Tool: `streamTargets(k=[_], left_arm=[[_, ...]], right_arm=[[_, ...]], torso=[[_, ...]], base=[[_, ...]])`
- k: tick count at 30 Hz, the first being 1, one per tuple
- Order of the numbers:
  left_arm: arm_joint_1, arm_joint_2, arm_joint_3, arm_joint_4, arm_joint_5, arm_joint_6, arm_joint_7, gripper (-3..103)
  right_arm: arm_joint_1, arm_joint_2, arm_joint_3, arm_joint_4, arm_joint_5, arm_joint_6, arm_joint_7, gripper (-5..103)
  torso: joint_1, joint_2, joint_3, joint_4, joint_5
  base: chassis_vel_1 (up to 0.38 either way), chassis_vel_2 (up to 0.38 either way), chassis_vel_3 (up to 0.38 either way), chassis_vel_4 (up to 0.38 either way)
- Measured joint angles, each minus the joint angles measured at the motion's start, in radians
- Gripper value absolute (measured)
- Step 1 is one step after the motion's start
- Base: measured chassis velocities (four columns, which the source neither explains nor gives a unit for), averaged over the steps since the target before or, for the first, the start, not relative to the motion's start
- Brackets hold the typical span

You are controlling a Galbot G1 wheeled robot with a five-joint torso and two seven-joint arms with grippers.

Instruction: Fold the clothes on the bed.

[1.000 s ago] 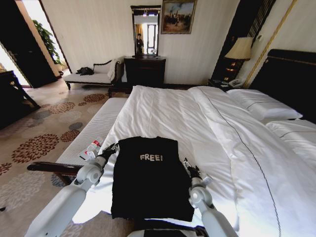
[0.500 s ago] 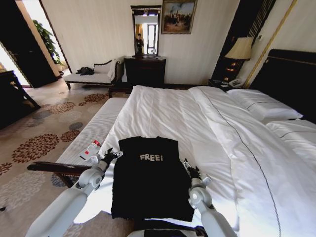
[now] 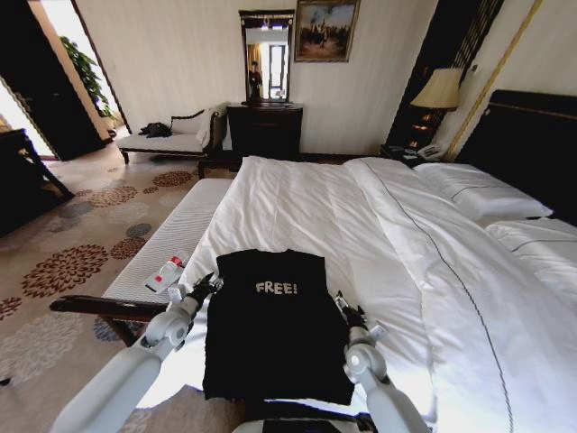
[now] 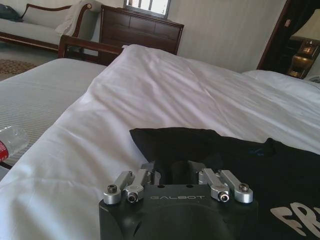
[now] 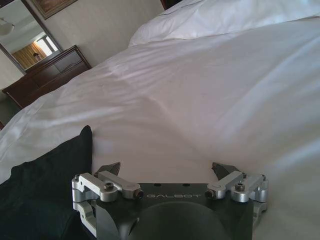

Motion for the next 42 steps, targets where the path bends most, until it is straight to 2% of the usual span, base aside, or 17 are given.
streamTargets(k=[2,5,7,12,18,26,35,38,41,42], left_arm=[[0.004,-0.001,-0.002,-0.002,-0.001,0.0,0.0,26],[0.005,-0.001,-0.002,-0.003,-0.002,0.001,0.0,21],[0.006,-0.003,0.0,-0.009,-0.006,0.001,-0.001,11],[0.006,0.001,0.009,-0.051,-0.015,-0.004,0.001,1],[0.006,0.035,0.067,-0.099,0.015,-0.028,0.026,0],[0.013,0.086,0.122,-0.104,0.06,-0.038,0.036,0],[0.032,0.092,0.133,-0.095,0.083,-0.04,0.036,0],[0.049,0.092,0.128,-0.107,0.083,-0.06,0.035,-1],[0.074,0.089,0.109,-0.136,0.071,-0.112,0.046,15],[0.074,0.089,0.109,-0.136,0.071,-0.112,0.046,15]], right_arm=[[-0.003,0.0,0.001,0.003,-0.002,0.0,0.001,100],[-0.005,0.001,0.002,0.004,-0.003,-0.001,0.001,100],[-0.007,0.001,0.003,0.005,-0.004,-0.001,0.002,100],[-0.009,0.002,0.005,0.004,-0.006,-0.001,0.003,100],[-0.007,0.005,0.002,-0.003,-0.011,-0.001,0.006,100],[0.001,0.003,0.0,-0.011,-0.011,-0.001,0.01,100],[0.013,-0.001,-0.003,-0.022,-0.01,-0.001,0.009,100],[0.03,-0.012,-0.007,-0.022,0.006,-0.001,0.008,100],[0.074,-0.041,-0.009,-0.019,0.055,-0.008,0.0,100],[0.074,-0.041,-0.009,-0.019,0.055,-0.008,0.0,100]], torso=[[0.0,0.0,0.0,0.0,0.0],[0.0,0.0,0.0,0.0001,0.0],[0.0,0.0,0.0,0.0001,0.0],[0.0,0.0,0.0,0.0001,0.0],[0.0,0.0,0.0,0.0,0.0],[0.0,0.0,0.0,0.0001,0.0001],[0.0,0.0,0.0,0.0,0.0001],[0.0,0.0,0.0,-0.0001,0.0002],[0.0,0.0,0.0,0.0,0.0004],[0.0,0.0,0.0,0.0,0.0004]], base=[[0.0,0.0,0.0,0.0],[0.0,0.0,0.0,0.0],[0.0,0.0,0.0,0.0],[0.0,0.0,0.0,0.0],[0.0,0.0,0.0,0.0],[0.0,0.0,0.0,0.0],[0.0,0.0,0.0,0.0],[0.0,0.0,0.0,0.0],[0.0,0.0,0.0,0.0],[0.0,0.0,0.0,0.0]])
